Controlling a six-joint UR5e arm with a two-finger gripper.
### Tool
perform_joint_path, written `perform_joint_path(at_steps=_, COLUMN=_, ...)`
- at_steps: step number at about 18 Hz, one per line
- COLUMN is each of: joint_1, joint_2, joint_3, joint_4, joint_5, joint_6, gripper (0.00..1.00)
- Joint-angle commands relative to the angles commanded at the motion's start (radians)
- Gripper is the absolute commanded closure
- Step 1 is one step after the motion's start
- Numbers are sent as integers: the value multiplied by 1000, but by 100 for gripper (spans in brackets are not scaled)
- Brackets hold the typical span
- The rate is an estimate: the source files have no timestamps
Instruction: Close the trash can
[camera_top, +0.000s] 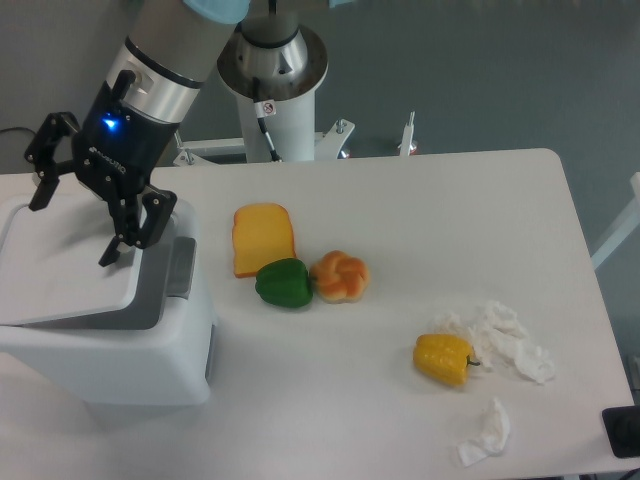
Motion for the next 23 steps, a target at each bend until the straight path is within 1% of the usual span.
perform_joint_path(at_steps=4, joint_1=-2, joint_2=-6, joint_3=-11, joint_4=0, joint_5=-2, joint_6=0, gripper=0)
perform_joint_path(at_steps=7, joint_1=2, joint_2=-6, joint_3=-51, joint_4=-6, joint_5=-8, joint_6=-11, gripper=0)
perform_joint_path(at_steps=9, joint_1=3, joint_2=-8, joint_3=-58, joint_4=-9, joint_5=-12, joint_6=-21, gripper=0)
perform_joint_path(at_steps=12, joint_1=11, joint_2=-9, joint_3=-58, joint_4=-9, joint_5=-47, joint_6=-90, gripper=0)
perform_joint_path(at_steps=16, joint_1=58, joint_2=-9, joint_3=-58, joint_4=-8, joint_5=-138, joint_6=-236, gripper=0)
perform_joint_path(at_steps=18, joint_1=64, joint_2=-9, joint_3=-58, joint_4=-8, joint_5=-144, joint_6=-251, gripper=0)
perform_joint_path(at_steps=23, joint_1=71, joint_2=-9, joint_3=-58, joint_4=-8, joint_5=-143, joint_6=-241, gripper=0)
